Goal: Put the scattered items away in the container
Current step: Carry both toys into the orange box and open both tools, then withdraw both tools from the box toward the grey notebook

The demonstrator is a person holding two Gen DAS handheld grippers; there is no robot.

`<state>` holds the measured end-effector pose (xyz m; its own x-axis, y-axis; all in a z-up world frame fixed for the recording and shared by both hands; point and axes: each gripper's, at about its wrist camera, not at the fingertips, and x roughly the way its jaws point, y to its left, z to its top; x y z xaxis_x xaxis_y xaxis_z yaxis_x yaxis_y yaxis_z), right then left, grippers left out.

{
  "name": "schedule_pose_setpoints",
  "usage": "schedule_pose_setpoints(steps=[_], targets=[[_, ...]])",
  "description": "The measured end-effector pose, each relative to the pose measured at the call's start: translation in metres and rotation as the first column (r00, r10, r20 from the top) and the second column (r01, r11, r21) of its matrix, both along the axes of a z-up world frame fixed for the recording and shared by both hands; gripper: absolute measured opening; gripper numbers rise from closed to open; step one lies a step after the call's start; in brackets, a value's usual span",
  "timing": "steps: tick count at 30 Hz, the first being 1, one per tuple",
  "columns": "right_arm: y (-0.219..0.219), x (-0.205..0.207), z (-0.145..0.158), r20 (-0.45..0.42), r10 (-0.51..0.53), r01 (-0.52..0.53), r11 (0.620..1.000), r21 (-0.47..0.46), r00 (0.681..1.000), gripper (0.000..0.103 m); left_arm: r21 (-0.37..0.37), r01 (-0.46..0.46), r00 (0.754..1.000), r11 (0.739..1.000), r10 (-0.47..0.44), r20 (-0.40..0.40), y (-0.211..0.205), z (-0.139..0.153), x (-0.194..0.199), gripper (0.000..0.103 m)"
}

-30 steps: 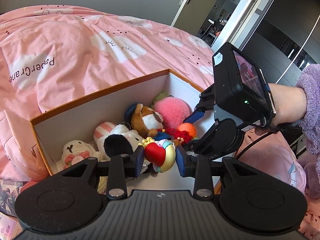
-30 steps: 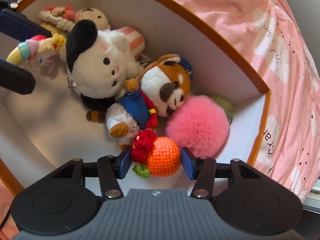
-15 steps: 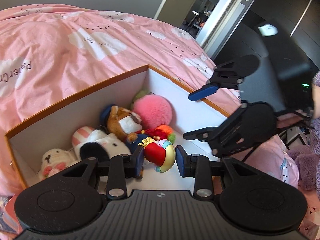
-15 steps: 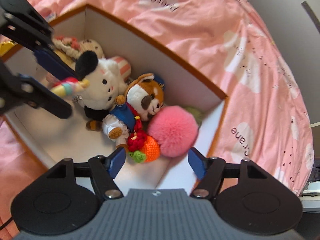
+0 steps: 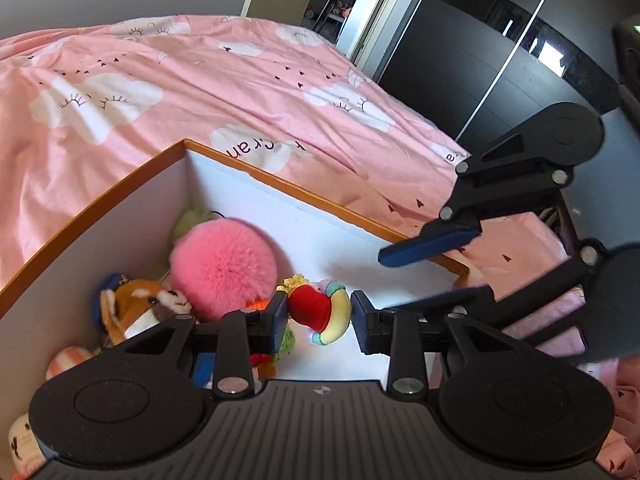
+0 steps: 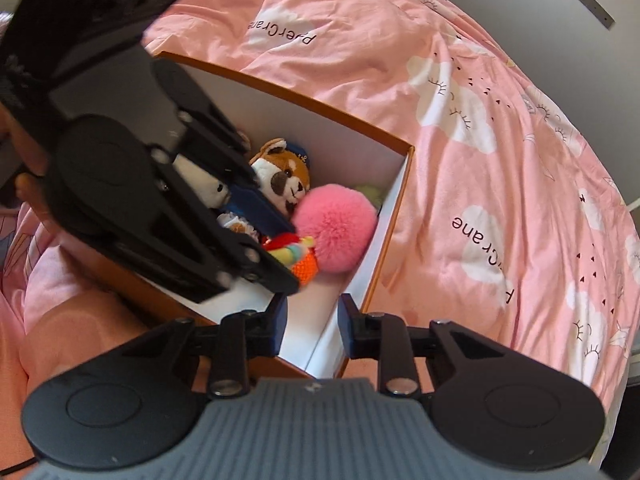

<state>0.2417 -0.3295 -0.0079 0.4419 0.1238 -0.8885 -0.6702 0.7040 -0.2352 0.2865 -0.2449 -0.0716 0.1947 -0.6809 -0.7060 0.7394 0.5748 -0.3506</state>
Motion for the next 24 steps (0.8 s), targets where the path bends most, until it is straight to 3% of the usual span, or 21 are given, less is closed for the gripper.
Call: schedule_pose_setpoints(steps=[5,15,17,19,22,24], targets=[[-0.010,0.006,-0.002,-0.016,-0.009,0.010,0.999,0.041,1.000,0.018,0.019,-0.005,0.999,1.000,0.006,-0.034,-0.010,-0.007,0.012,0.039],[-0.010,0.009,-0.003,-0.033,-0.018,0.020,0.998,0.057,0.999,0.019,0.014,-0.071,0.990,0.997,0.072,-0.121,-0.008,-0.019,0.031,0.039],[-0.010,0.009,-0.003,-0.032,-0.020,0.022,0.998,0.055,0.999,0.019,-0.001,-0.079,0.987,0.997,0.078,-0.138,-0.006,-0.019,0.033,0.049],[-0.009,0.008,-0.003,-0.032,-0.021,0.023,0.998,0.051,0.999,0.019,-0.013,-0.087,0.987,0.996,0.085,-0.139,-0.004,-0.017,0.033,0.052],[-0.009,0.008,-0.003,-0.035,-0.021,0.022,0.999,0.045,0.999,0.020,-0.013,-0.095,0.988,0.995,0.092,-0.125,0.000,-0.011,0.030,0.052],[-0.009,0.008,-0.003,-0.037,-0.023,0.025,0.999,0.045,0.999,0.019,-0.009,-0.100,0.987,0.995,0.098,-0.126,0.004,-0.006,0.027,0.042]])
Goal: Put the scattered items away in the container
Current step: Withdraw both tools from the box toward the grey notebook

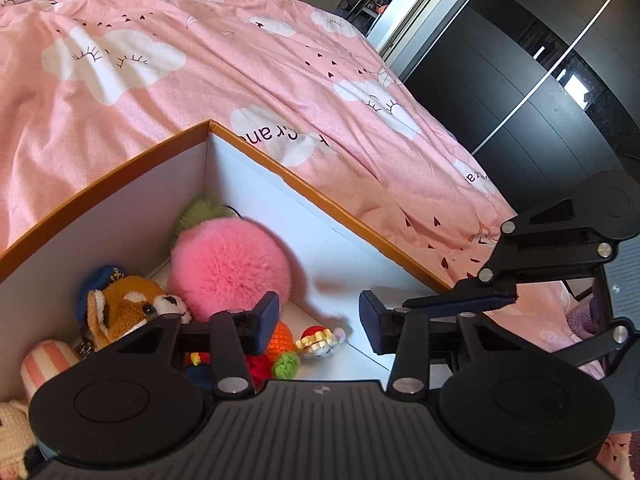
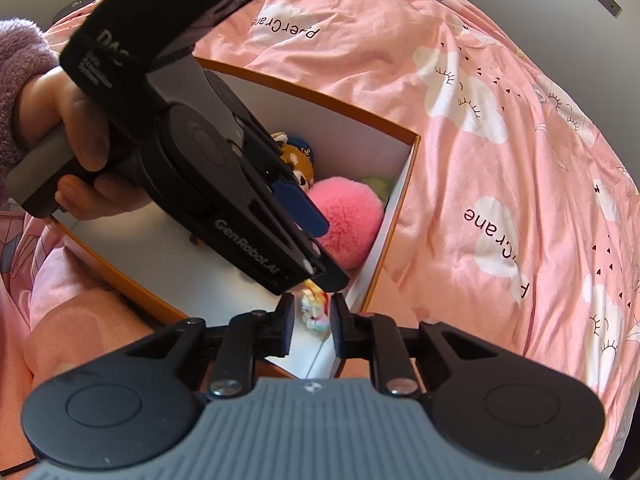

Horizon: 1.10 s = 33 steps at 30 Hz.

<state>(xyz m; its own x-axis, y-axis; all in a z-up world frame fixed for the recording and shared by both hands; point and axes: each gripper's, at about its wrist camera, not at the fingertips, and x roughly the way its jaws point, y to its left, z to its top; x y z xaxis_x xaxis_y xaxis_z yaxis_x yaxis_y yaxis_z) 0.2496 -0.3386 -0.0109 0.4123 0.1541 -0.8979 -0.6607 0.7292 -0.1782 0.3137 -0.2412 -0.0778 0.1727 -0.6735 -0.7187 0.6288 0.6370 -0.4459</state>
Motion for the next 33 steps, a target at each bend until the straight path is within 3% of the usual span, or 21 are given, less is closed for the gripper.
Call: schedule_pose_setpoints(steps=[7,15,21,23,26,33], targets=[[0.002,-0.001,0.001,0.006,-0.017,0.017,1.000,0.000,1.000,0.018,0.052,-0.023,0.999,0.998,0.020,0.044,0.023,0.022,-0.021,0.028],[0.008,-0.013,0.016,0.046,-0.061,0.057,0.995,0.087,0.997,0.020,0.102,-0.089,0.985,0.991,0.072,0.157,0.063,0.054,-0.059,0.028],[0.029,-0.036,0.037,0.107,-0.066,0.045,0.980,0.194,0.992,0.021,0.094,-0.203,0.955,0.975,0.176,0.239,0.110,0.083,-0.089,0.028],[0.039,-0.046,0.043,0.134,-0.070,0.038,0.972,0.233,0.989,0.030,0.090,-0.256,0.940,0.962,0.226,0.256,0.133,0.092,-0.099,0.028],[0.055,-0.060,0.049,0.156,-0.074,0.025,0.954,0.299,0.985,0.032,0.088,-0.350,0.906,0.933,0.313,0.285,0.173,0.104,-0.115,0.028],[0.097,-0.092,0.055,0.154,-0.112,0.023,0.873,0.486,0.982,0.039,0.098,-0.544,0.814,0.833,0.496,0.304,0.253,0.113,-0.152,0.028]])
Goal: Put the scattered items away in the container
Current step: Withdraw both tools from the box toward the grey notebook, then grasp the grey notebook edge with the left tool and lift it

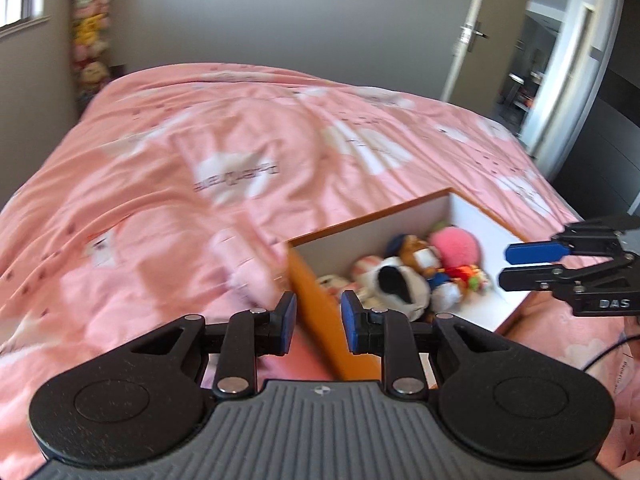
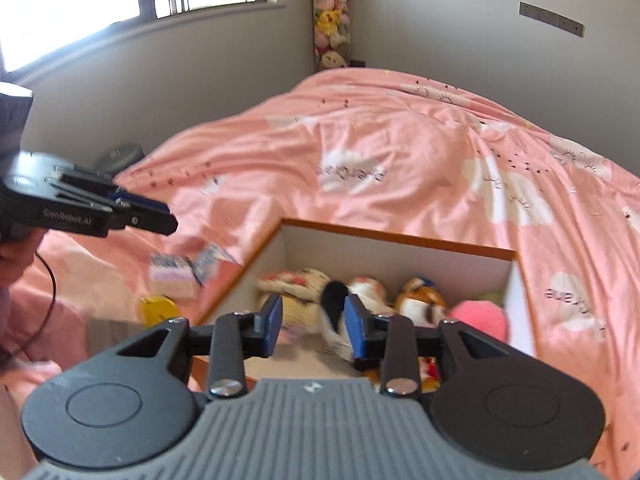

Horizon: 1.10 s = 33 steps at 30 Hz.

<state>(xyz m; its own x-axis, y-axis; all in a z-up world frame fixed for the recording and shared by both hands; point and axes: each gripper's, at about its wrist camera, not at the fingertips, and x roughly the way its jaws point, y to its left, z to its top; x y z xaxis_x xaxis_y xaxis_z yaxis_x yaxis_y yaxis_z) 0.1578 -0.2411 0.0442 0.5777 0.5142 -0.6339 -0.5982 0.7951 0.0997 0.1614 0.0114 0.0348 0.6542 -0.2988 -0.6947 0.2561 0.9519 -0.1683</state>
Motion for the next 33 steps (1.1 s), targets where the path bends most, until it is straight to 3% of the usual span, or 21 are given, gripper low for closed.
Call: schedule_pose_setpoints(steps=[3,6,12,18,21,28,33], targets=[[0.022,-0.014,0.000,0.002,0.004,-0.004,0.998,0.068,1.000,0.050,-0.018,-0.078,0.997,0.997,0.078,-0.023,0.029,-0.005,-0.015,0.028],[0.045,-0.028,-0.007,0.007,0.002,-0.003,0.997,0.077,1.000,0.057,-0.019,-0.108,0.992,0.994,0.107,-0.060,0.043,-0.013,-0.029,0.028],[0.084,-0.062,-0.035,-0.029,0.049,-0.046,0.993,0.107,0.998,0.054,0.009,-0.093,0.978,0.996,0.093,-0.187,0.053,-0.041,-0.058,0.030],[0.112,-0.091,-0.068,-0.039,0.079,-0.079,0.997,0.016,0.996,0.051,0.031,-0.127,0.945,0.991,0.130,-0.300,0.061,-0.072,-0.073,0.038],[0.118,-0.096,-0.083,-0.070,0.093,-0.094,0.996,-0.009,0.993,0.050,0.017,-0.139,0.934,0.990,0.137,-0.330,0.063,-0.080,-0.076,0.049],[0.115,-0.101,-0.092,-0.094,0.088,-0.089,0.996,-0.011,0.992,0.051,0.044,-0.147,0.916,0.988,0.153,-0.370,0.060,-0.099,-0.073,0.054],[0.116,-0.097,-0.098,-0.115,0.089,-0.091,0.996,-0.013,0.989,0.051,0.000,-0.144,0.911,0.990,0.133,-0.391,0.060,-0.110,-0.066,0.057]])
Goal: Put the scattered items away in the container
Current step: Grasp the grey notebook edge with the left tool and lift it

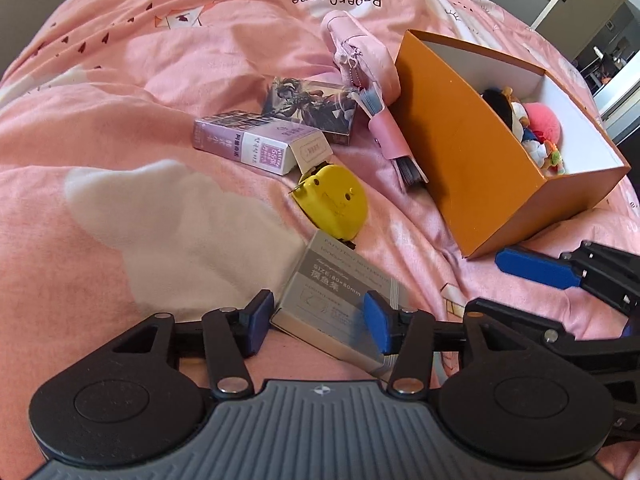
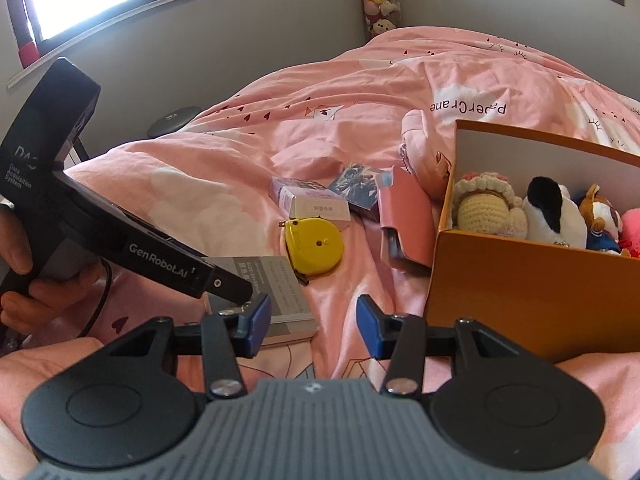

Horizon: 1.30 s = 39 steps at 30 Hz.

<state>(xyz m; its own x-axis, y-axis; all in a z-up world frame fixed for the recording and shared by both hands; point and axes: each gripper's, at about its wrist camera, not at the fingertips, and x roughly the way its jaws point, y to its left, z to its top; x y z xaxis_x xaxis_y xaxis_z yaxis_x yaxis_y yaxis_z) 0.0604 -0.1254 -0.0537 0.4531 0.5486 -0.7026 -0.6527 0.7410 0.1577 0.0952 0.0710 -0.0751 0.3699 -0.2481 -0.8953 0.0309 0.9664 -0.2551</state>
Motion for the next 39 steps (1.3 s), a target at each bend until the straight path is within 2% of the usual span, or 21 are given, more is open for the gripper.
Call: schedule_pose_setpoints(steps=[5,9,14,17,20,25,31,35,39], targets=[[0.003,0.003,-0.007,-0.005,0.001,-0.001,1.000,-0.029,1.000,0.051,-0.071,-0.034,0.999,0.997,0.035,0.016,0.005,0.008,-0.003,0.037],[0.007,0.004,-0.010,-0.007,0.013,-0.013,0.999,-0.044,1.000,0.050,-0.154,-0.038,0.999,0.987,0.042,0.022,0.006,0.013,-0.002,0.034],[0.007,0.008,-0.016,-0.030,0.011,-0.013,0.999,-0.052,0.999,0.049,-0.223,-0.024,0.999,0.975,0.015,-0.039,-0.006,-0.005,0.008,0.032],[0.007,0.009,-0.018,-0.034,0.004,-0.006,0.999,-0.054,0.999,0.049,-0.195,-0.023,0.999,0.981,0.018,-0.029,-0.015,-0.009,0.010,0.026],[0.007,0.009,-0.017,-0.031,0.007,-0.009,0.998,-0.055,0.999,0.044,-0.184,-0.022,1.000,0.983,0.024,0.006,-0.014,-0.002,0.005,0.022],[0.017,0.011,-0.012,0.010,0.029,-0.028,0.997,-0.068,1.000,0.039,-0.099,-0.037,0.991,0.994,0.050,0.128,-0.010,0.025,-0.007,0.018],[0.034,0.025,-0.011,0.072,-0.001,0.010,0.993,-0.119,0.997,0.039,-0.010,-0.117,0.947,0.993,0.114,0.302,-0.001,0.044,-0.012,0.017],[0.049,0.033,-0.012,0.138,-0.035,0.060,0.982,-0.180,0.990,0.037,0.010,-0.149,0.918,0.989,0.135,0.372,0.002,0.041,-0.009,0.017],[0.070,0.036,-0.015,0.230,-0.044,0.107,0.958,-0.268,0.972,0.039,0.024,-0.201,0.891,0.979,0.172,0.421,0.007,0.038,-0.006,0.017]])
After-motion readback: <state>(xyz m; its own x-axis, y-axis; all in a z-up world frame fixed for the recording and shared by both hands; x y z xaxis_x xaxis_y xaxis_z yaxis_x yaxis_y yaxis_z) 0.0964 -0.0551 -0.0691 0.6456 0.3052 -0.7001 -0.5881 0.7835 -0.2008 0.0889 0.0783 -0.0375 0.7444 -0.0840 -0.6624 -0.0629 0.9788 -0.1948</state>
